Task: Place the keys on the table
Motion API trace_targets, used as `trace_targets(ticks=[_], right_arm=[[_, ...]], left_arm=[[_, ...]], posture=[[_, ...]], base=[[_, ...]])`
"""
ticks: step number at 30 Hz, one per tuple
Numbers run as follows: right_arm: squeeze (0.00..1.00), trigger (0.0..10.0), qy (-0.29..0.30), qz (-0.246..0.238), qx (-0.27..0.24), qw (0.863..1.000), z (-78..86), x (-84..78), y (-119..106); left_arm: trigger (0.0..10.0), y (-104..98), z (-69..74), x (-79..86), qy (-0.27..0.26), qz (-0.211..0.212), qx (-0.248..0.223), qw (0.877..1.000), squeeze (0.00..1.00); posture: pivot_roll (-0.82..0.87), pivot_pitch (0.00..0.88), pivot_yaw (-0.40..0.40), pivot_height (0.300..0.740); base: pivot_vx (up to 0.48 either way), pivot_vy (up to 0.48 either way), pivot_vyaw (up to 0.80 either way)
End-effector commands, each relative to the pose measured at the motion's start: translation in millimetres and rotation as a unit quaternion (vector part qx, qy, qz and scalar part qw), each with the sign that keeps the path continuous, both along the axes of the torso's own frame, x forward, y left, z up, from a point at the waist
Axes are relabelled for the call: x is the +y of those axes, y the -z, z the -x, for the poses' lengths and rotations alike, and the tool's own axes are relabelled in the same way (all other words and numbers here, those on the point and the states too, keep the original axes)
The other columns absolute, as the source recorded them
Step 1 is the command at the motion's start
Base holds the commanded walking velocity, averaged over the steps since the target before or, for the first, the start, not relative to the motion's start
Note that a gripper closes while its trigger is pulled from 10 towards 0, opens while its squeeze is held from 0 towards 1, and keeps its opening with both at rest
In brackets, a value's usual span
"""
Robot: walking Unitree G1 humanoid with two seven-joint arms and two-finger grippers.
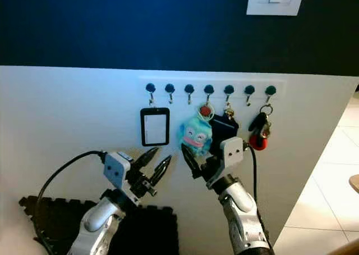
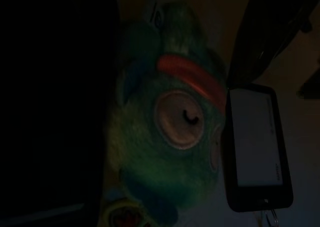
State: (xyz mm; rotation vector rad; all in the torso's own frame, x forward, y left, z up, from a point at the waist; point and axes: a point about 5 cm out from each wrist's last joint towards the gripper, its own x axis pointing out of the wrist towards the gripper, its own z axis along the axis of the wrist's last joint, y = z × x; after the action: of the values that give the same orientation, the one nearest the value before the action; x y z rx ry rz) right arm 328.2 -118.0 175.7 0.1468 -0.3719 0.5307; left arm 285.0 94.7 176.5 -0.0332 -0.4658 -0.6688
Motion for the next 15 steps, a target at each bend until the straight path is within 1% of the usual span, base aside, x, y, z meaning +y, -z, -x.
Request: trace_targets(ticks=[1,4,7,8,9,10,11,12,15], right_arm=[[0.00,10.0,0.000,0.000,0.000,1.000,-1.0,1.2,0.9],[0.00,10.0,0.000,-0.003,-0.002,1.000,-1.1,1.7,-0.1],[0.00,10.0,-0.004,-0.007,-0.006,1.000,-0.6,2.8,-1.5],[0.00,3.6,-0.007,-0.011,-0.009,1.000,0.4,3.6,-2.7],[0.00,0.2,-0.012,-0.016,-0.013,1.000,1.6,4.2,-3.8],[0.00,0.0,-0.015,-0.018,-0.016,1.000,3.2,4.6,-4.8],[0.00,0.0,-0.015,-0.018,-0.016,1.000,3.2,4.6,-4.8],[0.00,0.0,-0.017,-0.022,-0.023,0.999,8.0,4.3,-7.1],[0.00,0.0,-0.017,-0.025,-0.030,0.999,12.1,3.6,-8.9]], left_arm=[[10.0,-3.5,6.7,-13.3,0.037,0.008,0.001,0.999,0.00],[10.0,-4.4,9.2,-19.4,0.050,0.004,-0.002,0.999,0.00],[10.0,-3.9,9.9,-21.8,0.053,0.003,-0.001,0.999,0.00],[10.0,-3.4,10.2,-22.9,0.055,0.002,-0.001,0.999,0.00],[10.0,-3.0,10.4,-23.2,0.056,0.001,-0.001,0.998,0.00],[10.0,-2.6,10.6,-23.2,0.057,0.000,-0.001,0.998,0.00],[10.0,-2.6,10.6,-23.2,0.057,0.000,-0.001,0.998,0.00],[10.0,-1.9,11.1,-22.2,0.059,-0.005,-0.001,0.998,0.00],[10.0,-1.6,11.9,-20.8,0.061,-0.007,0.002,0.998,0.00]], posture=[[0.05,0.074,-0.007,0.740],[0.04,0.073,-0.006,0.740],[0.05,0.072,-0.006,0.740],[0.05,0.072,-0.006,0.740],[0.05,0.072,-0.007,0.740],[0.05,0.071,-0.007,0.740],[0.05,0.071,-0.007,0.740],[0.05,0.072,-0.006,0.740],[0.05,0.073,-0.005,0.740]], base=[[0.000,0.000,0.00],[0.000,0.000,0.00],[0.000,0.000,0.00],[0.000,0.000,0.00],[0.000,0.000,0.00],[0.000,0.000,0.00],[0.000,0.000,0.00],[0.000,0.000,0.00],[0.000,0.000,0.00]])
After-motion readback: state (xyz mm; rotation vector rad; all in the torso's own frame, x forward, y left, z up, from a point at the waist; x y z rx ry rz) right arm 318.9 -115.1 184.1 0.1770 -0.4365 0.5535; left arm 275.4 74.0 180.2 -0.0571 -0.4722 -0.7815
